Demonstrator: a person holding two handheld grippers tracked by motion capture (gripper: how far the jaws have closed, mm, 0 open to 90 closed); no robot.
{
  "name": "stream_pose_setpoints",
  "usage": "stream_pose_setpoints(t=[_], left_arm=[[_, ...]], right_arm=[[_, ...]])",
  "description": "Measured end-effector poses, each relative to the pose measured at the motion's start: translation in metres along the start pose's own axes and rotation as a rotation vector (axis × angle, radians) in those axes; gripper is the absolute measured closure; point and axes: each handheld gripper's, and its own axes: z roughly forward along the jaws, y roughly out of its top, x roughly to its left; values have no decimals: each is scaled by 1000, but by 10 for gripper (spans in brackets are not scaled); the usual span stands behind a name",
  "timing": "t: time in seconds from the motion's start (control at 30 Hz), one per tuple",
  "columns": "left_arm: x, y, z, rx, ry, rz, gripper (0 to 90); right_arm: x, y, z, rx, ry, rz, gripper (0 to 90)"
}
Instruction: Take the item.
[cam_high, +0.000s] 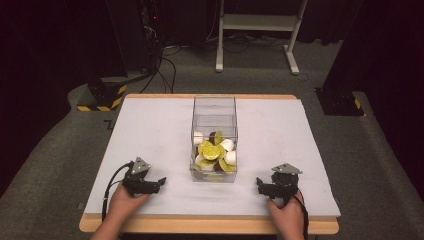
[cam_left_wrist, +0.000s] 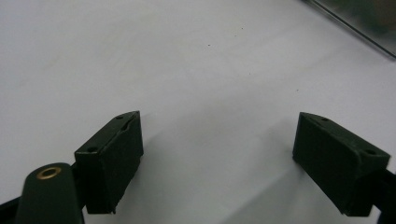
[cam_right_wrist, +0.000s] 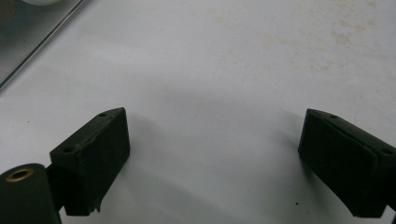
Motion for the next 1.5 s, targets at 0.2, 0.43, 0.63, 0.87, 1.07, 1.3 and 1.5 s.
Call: stream_pose_setpoints(t=[0.2,0.43,0.63,0.87,1.07,1.3,1.5], left_arm=[[0,0,0,0,0,0,162],[0,0,0,-1,0,0,162],[-1,0,0,-4,2,-3,164],[0,0,0,3,3,3,164],[0,0,0,6,2,-2,164],[0,2,0,18,4,-2,165],[-2,4,0,9,-3,-9,156]], right_arm=[[0,0,0,-1,0,-1,88],[-1,0,0,0,3,-1,87],[-1,0,0,5,7,6,87],[-1,0,0,6,11,9,88],[-1,0,0,5,8,6,87],[-1,0,0,2,7,6,87],[-1,0,0,1,7,6,87]])
